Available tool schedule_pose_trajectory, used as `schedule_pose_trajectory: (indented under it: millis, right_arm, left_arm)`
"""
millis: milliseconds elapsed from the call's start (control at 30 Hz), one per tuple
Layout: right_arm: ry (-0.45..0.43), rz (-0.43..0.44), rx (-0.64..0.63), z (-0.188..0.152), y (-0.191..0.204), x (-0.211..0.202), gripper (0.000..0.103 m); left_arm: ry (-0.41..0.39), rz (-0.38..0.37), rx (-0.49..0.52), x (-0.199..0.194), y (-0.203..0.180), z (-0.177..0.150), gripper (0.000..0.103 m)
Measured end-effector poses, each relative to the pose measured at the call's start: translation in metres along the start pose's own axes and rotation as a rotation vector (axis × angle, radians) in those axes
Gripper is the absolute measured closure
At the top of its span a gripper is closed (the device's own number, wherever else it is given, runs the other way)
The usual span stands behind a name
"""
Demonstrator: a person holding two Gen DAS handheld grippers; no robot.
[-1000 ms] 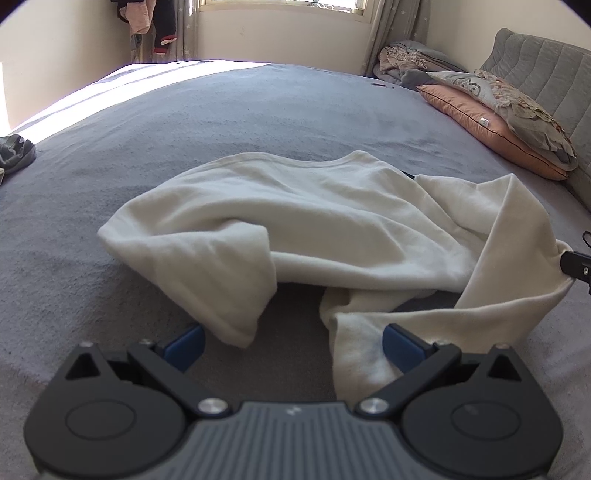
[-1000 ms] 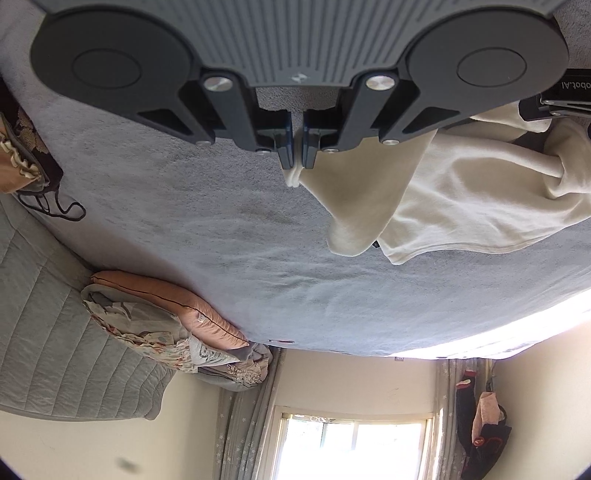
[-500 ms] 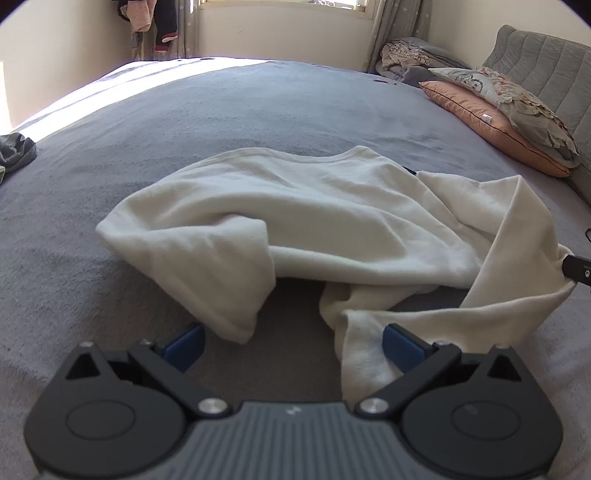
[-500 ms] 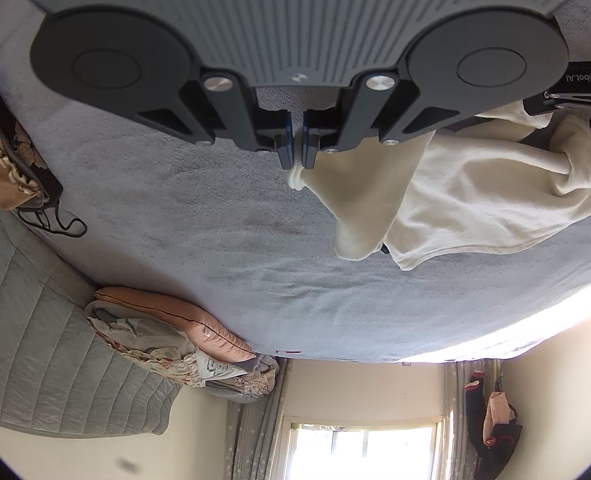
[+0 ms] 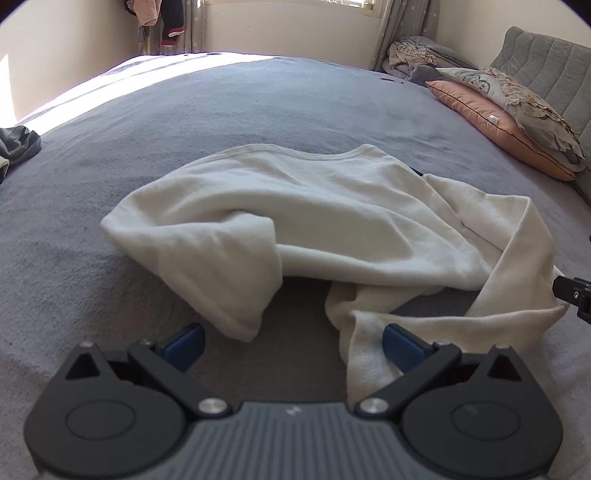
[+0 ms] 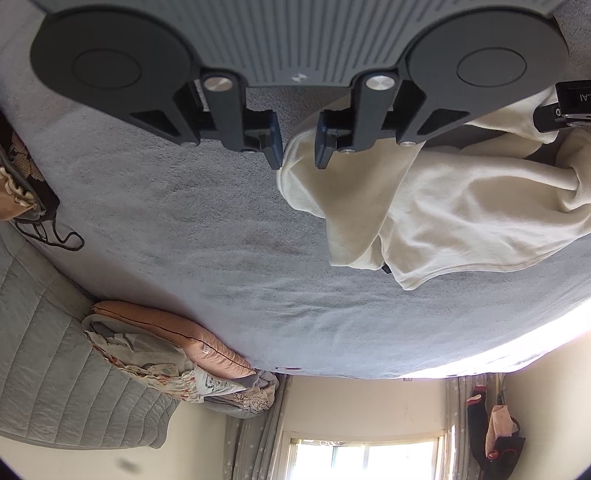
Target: Fold clothes
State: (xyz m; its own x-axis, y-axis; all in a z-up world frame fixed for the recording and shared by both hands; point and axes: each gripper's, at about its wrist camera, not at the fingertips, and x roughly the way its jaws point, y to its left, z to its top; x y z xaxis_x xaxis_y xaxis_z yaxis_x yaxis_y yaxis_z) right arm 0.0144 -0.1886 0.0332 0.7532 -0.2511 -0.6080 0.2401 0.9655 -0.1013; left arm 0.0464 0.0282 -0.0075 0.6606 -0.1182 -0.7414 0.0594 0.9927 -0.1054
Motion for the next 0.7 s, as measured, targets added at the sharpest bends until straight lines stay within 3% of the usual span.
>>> schedule_pose_trajectory:
  millis: [300,467,700]
  right_arm:
    - [-0.001,0.007,-0.010,-0.001,-0.001,0.000,0.058]
    - [0.004,0.003,-0.010,0.000,-0.002,0.001,0.055]
    - [-0.011,0.013,-0.021,0.000,-0.002,-0.003,0.045]
  left_arm:
    - [-0.032,-0.024,-0.054,0.000,0.003,0.001,0.000]
    - [-0.013,0.007,-0.068,0.006,0.001,0.002,0.000]
    - [-0.013,-0.077,-0.109,0.008,0.003,-0.001,0.005]
